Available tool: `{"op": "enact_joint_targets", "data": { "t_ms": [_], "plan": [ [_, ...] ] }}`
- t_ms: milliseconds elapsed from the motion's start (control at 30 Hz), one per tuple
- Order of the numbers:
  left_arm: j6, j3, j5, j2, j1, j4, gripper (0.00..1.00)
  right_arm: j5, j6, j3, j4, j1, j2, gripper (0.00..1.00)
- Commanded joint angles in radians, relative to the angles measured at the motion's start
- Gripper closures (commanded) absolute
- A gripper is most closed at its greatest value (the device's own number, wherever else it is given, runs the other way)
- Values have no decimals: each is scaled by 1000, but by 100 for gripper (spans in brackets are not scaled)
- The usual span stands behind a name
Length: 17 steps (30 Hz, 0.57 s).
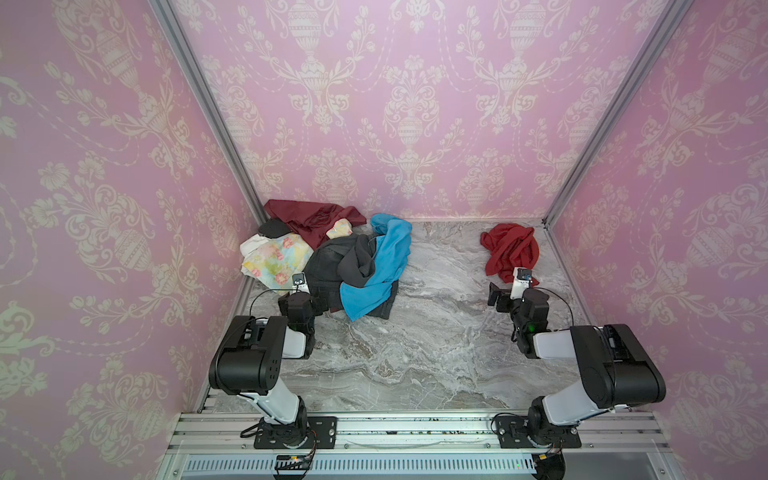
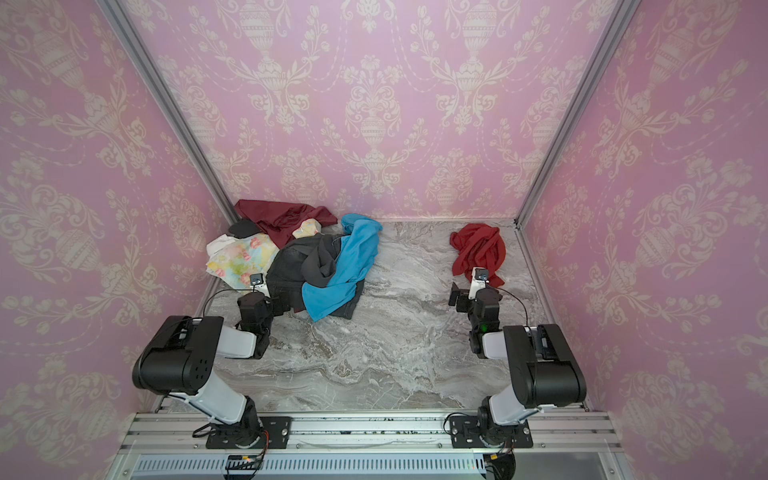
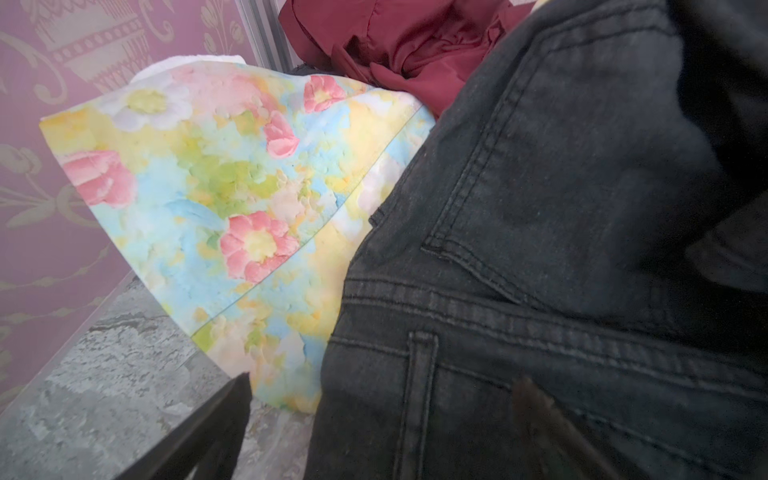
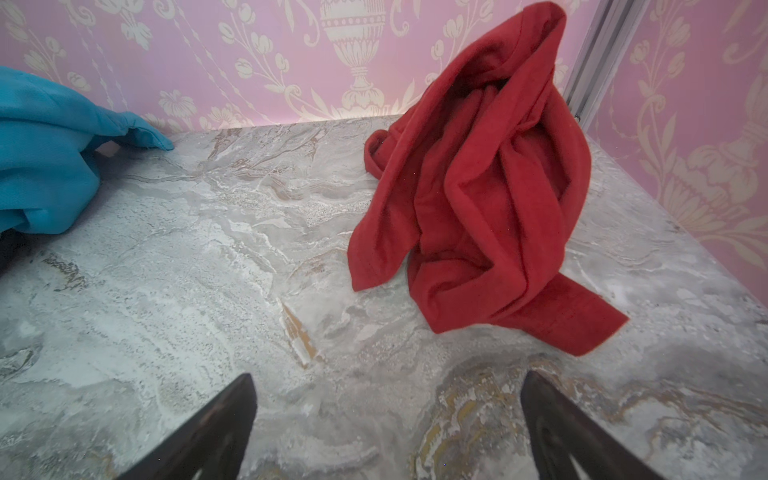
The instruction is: Pick out a specific cloth from the pile
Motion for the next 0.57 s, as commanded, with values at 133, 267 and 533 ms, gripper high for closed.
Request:
{"op": "enact_joint_targets", "data": {
  "t_ms": [133,267,533],
  "plan": [
    [27,-1,25,5,6,66,0,-9,-15,7,9,9,-5,0],
    [27,1,25,6,6,64,1,-19,-18,15,-3,10,-2,0],
    [27,1,26,6,6,64,0,-82,-35,26,-22,4,0,0]
  ]
}}
